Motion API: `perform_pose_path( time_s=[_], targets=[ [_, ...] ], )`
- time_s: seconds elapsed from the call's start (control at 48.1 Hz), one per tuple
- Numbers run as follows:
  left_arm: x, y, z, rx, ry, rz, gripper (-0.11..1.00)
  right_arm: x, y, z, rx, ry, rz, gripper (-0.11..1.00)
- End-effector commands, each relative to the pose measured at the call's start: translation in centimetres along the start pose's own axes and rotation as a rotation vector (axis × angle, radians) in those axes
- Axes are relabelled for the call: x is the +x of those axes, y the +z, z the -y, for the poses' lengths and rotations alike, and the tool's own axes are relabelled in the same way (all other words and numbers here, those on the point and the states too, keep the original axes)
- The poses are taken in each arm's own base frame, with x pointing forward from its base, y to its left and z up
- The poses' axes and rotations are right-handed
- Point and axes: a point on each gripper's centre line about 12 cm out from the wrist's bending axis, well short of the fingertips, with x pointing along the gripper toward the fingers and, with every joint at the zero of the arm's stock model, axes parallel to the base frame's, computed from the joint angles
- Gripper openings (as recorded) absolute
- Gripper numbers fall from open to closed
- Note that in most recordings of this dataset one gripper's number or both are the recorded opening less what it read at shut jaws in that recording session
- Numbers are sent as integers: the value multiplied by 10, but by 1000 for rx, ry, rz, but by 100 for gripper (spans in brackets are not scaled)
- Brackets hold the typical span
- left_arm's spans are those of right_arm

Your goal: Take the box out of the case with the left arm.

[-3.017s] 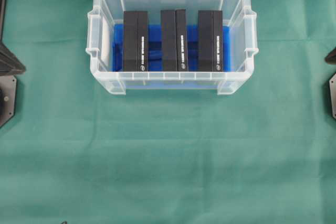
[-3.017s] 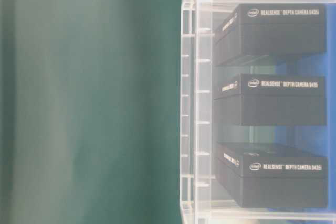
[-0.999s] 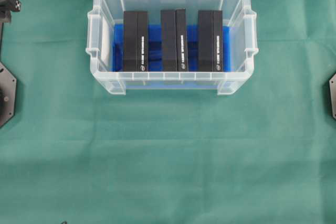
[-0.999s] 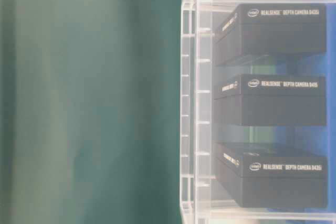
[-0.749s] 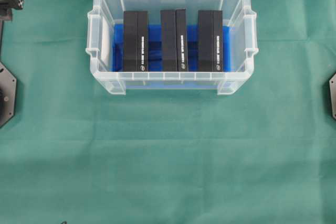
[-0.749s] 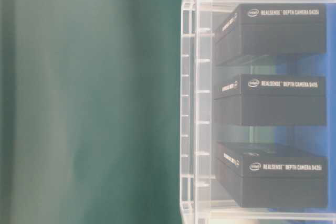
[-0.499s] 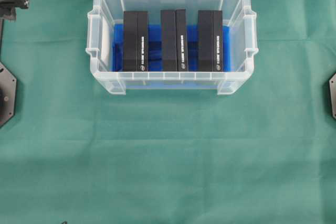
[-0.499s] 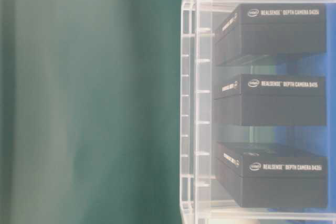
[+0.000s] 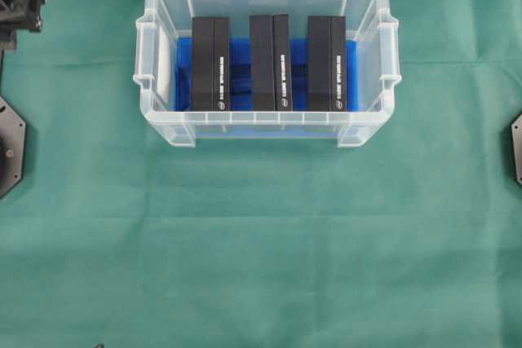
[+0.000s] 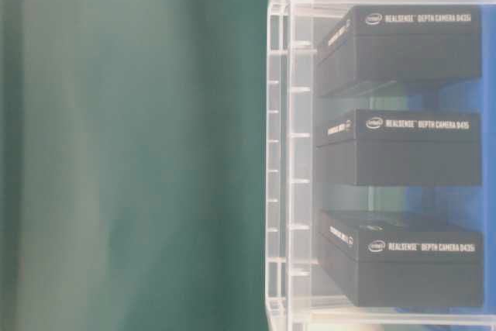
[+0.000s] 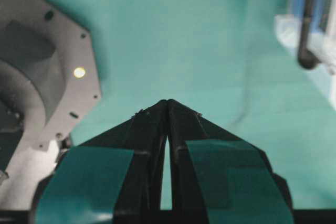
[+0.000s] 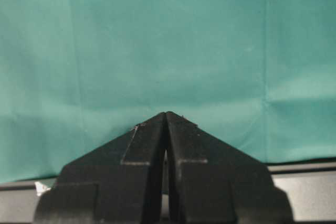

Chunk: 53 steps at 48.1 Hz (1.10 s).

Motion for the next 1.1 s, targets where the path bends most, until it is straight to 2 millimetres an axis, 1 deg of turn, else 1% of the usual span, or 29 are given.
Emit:
perform_pose_path(
  time_s=[0.0, 0.062, 0.083, 0.125, 0.187, 0.291, 0.354, 0.395, 0.437, 0.479, 0.936, 1.082],
  targets=[
    [-6, -2, -4, -3, -32, 18, 2, -5, 4, -1, 2, 2, 14, 0],
    [-6, -4, -7, -11, -46, 25, 7, -4, 4, -1, 2, 1, 9, 0],
    [-7, -5, -8, -15, -51, 26, 10, -4, 4, -1, 2, 1, 11, 0],
    [-8, -6, -10, -24, -59, 30, 19, -3, 5, -1, 2, 0, 6, 0],
    [-8, -8, -13, -47, -62, 30, 34, -1, 6, -1, 2, -1, -1, 0],
    [-10, -9, -16, -76, -75, 36, 66, 0, 7, -2, -2, -3, -7, 0],
    [-9, -10, -16, -75, -77, 35, 83, 1, 7, -1, -2, -6, -8, 0],
    [-9, -11, -15, -69, -74, 33, 91, 1, 7, -1, -2, -8, -9, 0],
    [-9, -11, -15, -67, -75, 35, 97, 1, 7, -1, -2, -11, -9, 0],
    [-8, -11, -15, -66, -73, 35, 99, 1, 7, 0, -2, -11, -9, 0],
    [-8, -10, -14, -29, -69, 36, 98, 1, 8, 1, -7, -22, -5, 0],
    [-7, -10, -9, -32, -72, 24, 98, 1, 8, 1, -7, -22, -5, 0]
  ],
)
